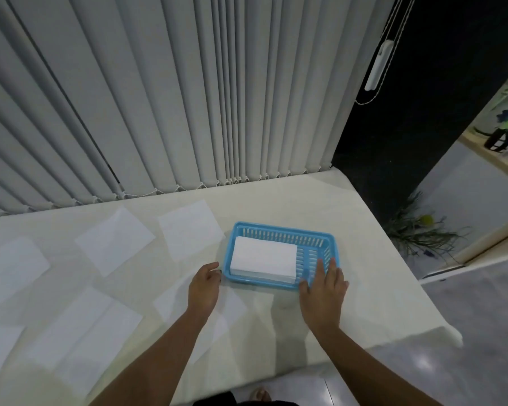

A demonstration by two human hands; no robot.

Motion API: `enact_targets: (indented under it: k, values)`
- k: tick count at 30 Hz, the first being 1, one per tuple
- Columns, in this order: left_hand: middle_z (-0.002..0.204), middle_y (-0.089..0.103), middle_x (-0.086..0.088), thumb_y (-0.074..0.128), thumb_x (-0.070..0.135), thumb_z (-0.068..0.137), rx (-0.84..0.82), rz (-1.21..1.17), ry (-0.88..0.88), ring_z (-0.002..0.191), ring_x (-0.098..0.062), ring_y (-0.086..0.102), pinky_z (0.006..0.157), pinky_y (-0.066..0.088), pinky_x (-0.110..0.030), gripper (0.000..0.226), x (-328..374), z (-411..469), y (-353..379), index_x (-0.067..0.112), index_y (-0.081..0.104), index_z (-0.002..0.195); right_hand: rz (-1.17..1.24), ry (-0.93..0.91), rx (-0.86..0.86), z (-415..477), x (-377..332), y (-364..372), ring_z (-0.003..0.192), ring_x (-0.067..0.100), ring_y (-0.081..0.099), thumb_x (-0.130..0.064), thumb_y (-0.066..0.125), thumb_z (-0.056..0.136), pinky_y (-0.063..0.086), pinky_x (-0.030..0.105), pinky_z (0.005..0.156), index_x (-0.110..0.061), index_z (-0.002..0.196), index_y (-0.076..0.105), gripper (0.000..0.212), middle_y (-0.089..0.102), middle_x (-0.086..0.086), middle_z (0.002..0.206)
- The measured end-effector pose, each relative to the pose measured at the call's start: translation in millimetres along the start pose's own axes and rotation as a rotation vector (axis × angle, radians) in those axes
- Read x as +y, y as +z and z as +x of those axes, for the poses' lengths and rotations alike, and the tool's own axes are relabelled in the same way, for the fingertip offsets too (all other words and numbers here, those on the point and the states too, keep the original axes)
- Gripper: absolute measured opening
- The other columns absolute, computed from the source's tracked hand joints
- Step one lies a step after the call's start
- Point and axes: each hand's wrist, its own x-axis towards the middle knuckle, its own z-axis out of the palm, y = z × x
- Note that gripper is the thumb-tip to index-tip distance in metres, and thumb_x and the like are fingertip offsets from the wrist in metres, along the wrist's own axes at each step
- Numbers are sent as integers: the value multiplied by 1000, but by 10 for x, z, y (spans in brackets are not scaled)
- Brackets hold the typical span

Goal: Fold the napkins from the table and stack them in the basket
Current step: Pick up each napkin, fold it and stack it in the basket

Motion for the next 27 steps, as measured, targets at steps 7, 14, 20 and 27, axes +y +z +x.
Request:
enact_targets:
  k: [7, 14, 20, 27]
  values:
    - [119, 64, -6, 46, 11, 95, 247, 238, 95, 107, -23, 60, 100, 45, -34, 28, -226, -18, -428, 15, 58, 120, 26, -386, 114, -36, -615, 8, 109, 27, 48, -26, 57, 77, 47, 44, 88, -20, 121, 60, 44, 52, 6, 139]
    - [131, 56, -4, 52, 23, 92, 227, 644, 65, 124, -26, 46, 101, 40, -39, 40, -504, -11, -914, 19, 49, 132, -87, -786, -149, -97, -1437, 242, 100, 23, 58, -23, 49, 83, 43, 36, 82, -24, 114, 64, 35, 64, -5, 118]
    - [139, 49, -5, 46, 37, 94, 149, 878, 48, 130, -26, 41, 104, 39, -37, 49, -658, 24, -1073, 18, 39, 139, -369, -961, -396, -22, -1978, 505, 118, 28, 43, -16, 41, 90, 28, 44, 103, -16, 121, 54, 33, 56, 4, 124]
    - [134, 47, -6, 56, 29, 89, 109, 743, -46, 128, -26, 42, 102, 40, -37, 51, -666, 160, -1078, 18, 41, 136, -608, -962, -496, 86, -2147, 797, 134, 31, 29, -14, 45, 88, 4, 56, 117, -15, 136, 41, 48, 48, 7, 136]
